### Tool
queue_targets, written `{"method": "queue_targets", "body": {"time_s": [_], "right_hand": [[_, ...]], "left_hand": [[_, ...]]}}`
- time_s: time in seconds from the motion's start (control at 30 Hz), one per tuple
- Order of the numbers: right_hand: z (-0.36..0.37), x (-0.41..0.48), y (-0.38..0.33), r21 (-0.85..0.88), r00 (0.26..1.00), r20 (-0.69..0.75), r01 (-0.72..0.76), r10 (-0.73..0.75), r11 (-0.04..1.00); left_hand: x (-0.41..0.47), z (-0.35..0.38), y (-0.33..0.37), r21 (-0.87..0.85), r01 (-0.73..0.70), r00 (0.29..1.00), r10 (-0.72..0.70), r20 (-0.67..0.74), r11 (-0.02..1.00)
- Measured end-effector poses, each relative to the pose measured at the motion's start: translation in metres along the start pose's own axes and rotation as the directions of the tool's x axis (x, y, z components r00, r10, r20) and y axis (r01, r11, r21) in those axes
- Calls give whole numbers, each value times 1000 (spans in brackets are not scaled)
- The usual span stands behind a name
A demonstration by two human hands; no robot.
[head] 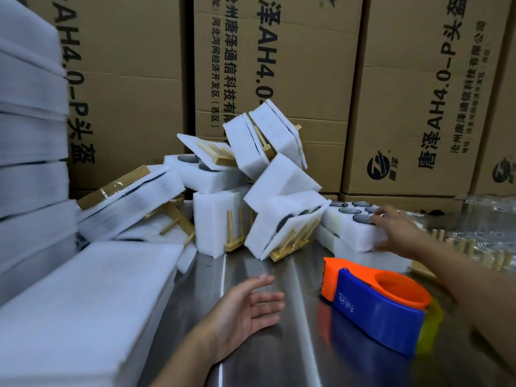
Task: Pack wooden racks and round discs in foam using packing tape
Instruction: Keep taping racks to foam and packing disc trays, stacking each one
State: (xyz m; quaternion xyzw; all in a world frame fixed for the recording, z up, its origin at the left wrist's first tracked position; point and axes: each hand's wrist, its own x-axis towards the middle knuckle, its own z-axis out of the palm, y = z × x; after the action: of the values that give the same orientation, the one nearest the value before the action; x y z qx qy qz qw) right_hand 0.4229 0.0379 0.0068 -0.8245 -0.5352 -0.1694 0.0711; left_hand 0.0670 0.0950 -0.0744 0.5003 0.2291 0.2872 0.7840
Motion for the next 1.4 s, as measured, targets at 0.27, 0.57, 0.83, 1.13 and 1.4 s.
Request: {"method": "queue_targets", "body": {"time_s": [0.27,0.57,0.83,1.13,1.4], "right_hand": [[-56,-13,11,-269,984,-165,21,-68,963],[-131,-88,-54,-96,875,-455,138,-167,986],[-109,-191,-168,68,819,-457,420,-346,905],[-54,-231,-211,261,865,-292,482,-407,837],[-53,-225,-211,260,933,-170,353,-318,899]], "left_hand": [[2,-2,-1,-28,-8,1000,8,6,1000],[4,-3,-1,-60,-8,1000,7,-21,998],[9,-8,7,-254,-283,935,207,-290,925],[5,-22,18,-129,-285,884,209,-417,950],[9,-13,7,212,-227,863,297,-408,951]]}}
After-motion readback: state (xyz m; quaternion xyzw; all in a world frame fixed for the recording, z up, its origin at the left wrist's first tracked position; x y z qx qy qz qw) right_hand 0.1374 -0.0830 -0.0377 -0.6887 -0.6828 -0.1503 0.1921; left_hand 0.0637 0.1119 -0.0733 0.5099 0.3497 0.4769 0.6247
